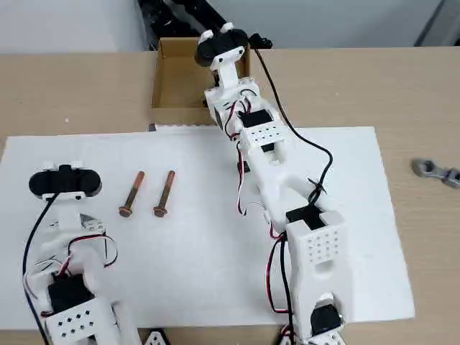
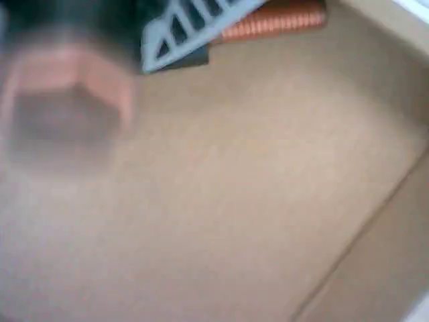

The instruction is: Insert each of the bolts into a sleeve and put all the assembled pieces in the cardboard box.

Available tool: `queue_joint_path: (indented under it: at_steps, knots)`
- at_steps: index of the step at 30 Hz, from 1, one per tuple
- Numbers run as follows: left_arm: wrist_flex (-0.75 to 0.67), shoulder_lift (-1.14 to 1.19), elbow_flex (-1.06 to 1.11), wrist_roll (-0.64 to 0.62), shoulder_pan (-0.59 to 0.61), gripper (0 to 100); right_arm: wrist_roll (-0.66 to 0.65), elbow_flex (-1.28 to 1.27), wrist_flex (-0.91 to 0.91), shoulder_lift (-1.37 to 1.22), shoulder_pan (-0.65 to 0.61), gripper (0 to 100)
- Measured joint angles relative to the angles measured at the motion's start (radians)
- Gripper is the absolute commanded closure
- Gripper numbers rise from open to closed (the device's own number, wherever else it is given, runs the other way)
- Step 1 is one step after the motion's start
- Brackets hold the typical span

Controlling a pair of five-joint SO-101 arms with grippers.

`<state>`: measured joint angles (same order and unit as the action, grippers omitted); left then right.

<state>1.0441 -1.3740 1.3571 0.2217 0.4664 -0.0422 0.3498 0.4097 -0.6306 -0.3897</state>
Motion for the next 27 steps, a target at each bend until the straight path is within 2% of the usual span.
queue_joint_path:
  at_steps: [7, 9, 12, 17, 27]
  knots:
    - [0.000, 0.000, 0.000, 0.000, 0.002, 99, 0.000, 0.034, 0.046, 0.002, -0.003, 81.6]
    - [0.000, 0.000, 0.000, 0.000, 0.002, 99, 0.000, 0.034, 0.060, 0.002, -0.003, 86.6]
    - [0.000, 0.000, 0.000, 0.000, 0.002, 98, 0.000, 0.035, 0.126, 0.026, -0.003, 99.3]
    - [0.006, 0.000, 0.000, 0.000, 0.002, 93, 0.003, 0.035, 0.336, 0.187, 0.006, 99.6]
    - [0.064, 0.000, 0.000, 0.000, 0.002, 92, 0.003, 0.035, 0.770, 0.446, 0.083, 99.5]
